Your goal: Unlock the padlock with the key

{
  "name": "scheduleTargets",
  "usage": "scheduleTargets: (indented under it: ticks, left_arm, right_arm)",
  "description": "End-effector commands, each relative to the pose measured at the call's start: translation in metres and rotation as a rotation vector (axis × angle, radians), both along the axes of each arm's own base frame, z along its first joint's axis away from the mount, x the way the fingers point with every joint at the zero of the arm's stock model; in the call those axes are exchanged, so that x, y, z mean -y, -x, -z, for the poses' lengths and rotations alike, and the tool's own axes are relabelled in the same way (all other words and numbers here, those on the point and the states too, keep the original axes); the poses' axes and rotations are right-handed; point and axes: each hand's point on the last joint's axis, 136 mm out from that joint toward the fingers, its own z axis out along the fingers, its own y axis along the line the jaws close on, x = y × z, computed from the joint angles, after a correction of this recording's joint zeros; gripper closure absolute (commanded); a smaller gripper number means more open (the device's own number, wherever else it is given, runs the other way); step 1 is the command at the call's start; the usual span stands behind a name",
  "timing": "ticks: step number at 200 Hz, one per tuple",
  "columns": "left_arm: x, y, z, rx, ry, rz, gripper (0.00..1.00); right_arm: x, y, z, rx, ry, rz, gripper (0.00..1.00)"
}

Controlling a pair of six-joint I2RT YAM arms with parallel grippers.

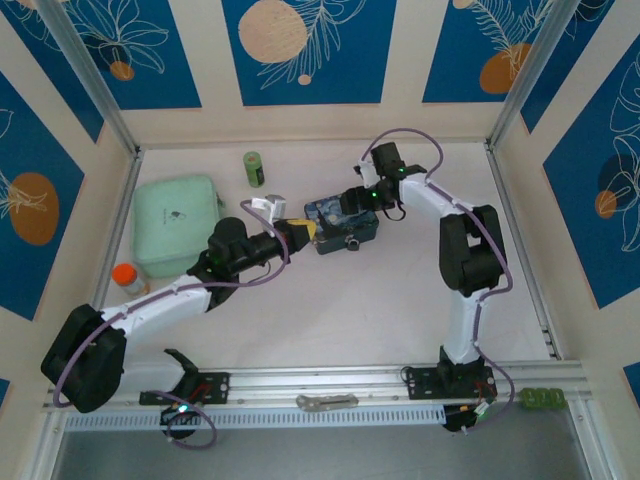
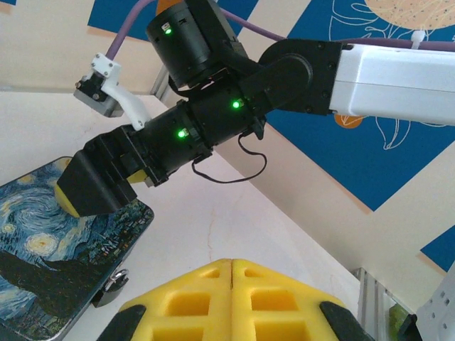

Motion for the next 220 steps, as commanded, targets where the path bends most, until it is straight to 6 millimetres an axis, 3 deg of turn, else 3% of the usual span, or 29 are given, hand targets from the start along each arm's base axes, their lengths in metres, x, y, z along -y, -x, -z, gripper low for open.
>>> scheduleTargets:
  ticks: [1, 25, 53, 79, 99, 137, 186, 220]
  left_arm:
    - [-0.003, -0.007, -0.009, 0.014, 0.031, -0.022, 1.0]
    - [0.0, -0.013, -0.007, -0.013, 0.054, -0.032, 1.0]
    - [0.006, -0.022, -0.009, -0.069, 0.112, -0.035, 1.0]
    - [0.015, -0.023, -0.022, -0.082, 0.198, 0.014, 1.0]
    - [0.023, -0.023, -0.03, -0.096, 0.23, 0.061, 1.0]
    - [0.024, -0.021, -0.038, -0.114, 0.283, 0.079, 1.0]
    - [0.021, -0.018, -0.039, -0.125, 0.302, 0.078, 1.0]
    - [0.018, -0.018, -0.04, -0.117, 0.302, 0.062, 1.0]
  right_arm:
    - [0.009, 0.002, -0.065, 0.123, -0.027, 0.029, 0.12]
    - [0.004, 0.026, -0.107, 0.216, -0.112, 0.01, 0.1]
    - [-0.029, 0.085, -0.147, 0.271, -0.386, -0.137, 0.11]
    - [-0.055, 0.137, -0.173, 0.284, -0.671, -0.265, 0.16]
    - [-0.065, 0.159, -0.184, 0.292, -0.801, -0.303, 0.27]
    - [-0.084, 0.175, -0.179, 0.226, -0.887, -0.363, 0.48]
    - [-0.096, 0.175, -0.175, 0.164, -0.962, -0.403, 0.61]
    - [-0.096, 0.177, -0.173, 0.149, -0.963, -0.402, 0.64]
